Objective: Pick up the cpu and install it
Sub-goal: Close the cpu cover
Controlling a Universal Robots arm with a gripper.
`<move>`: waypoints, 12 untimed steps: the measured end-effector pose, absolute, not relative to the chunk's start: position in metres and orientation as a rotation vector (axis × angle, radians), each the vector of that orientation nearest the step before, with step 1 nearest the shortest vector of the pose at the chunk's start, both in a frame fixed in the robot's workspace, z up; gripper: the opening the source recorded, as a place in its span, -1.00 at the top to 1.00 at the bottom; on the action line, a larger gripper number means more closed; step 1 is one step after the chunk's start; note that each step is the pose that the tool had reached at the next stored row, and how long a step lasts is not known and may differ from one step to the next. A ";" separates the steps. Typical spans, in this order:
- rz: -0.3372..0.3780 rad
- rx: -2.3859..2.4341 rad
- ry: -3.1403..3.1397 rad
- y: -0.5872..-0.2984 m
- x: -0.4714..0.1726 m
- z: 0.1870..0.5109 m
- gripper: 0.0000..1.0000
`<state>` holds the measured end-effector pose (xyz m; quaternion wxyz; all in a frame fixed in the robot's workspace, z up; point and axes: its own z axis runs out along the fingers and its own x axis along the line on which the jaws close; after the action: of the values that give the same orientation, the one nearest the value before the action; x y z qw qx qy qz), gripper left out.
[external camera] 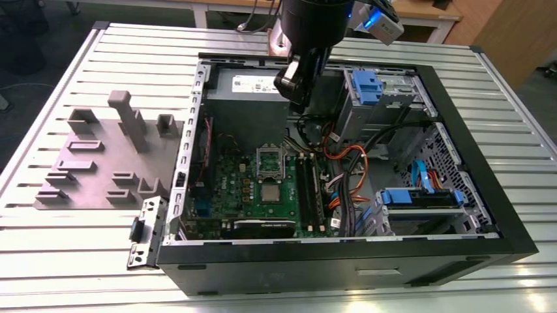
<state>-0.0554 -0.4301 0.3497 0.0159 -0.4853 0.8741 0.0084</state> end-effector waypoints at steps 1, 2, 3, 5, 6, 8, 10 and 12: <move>0.026 -1.509 2.719 -0.430 -0.055 0.350 0.49; 0.025 -1.510 2.719 -0.430 -0.055 0.350 0.49; 0.025 -1.510 2.719 -0.430 -0.055 0.350 0.49; 0.024 -1.510 2.720 -0.430 -0.055 0.350 0.51; 0.023 -1.510 2.720 -0.430 -0.055 0.350 0.65; 0.022 -1.510 2.720 -0.430 -0.055 0.350 0.78; 0.021 -1.510 2.720 -0.430 -0.055 0.350 0.76; 0.020 -1.511 2.721 -0.430 -0.055 0.350 0.64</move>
<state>-0.0555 -0.4301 0.3496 0.0147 -0.4853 0.8742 0.0063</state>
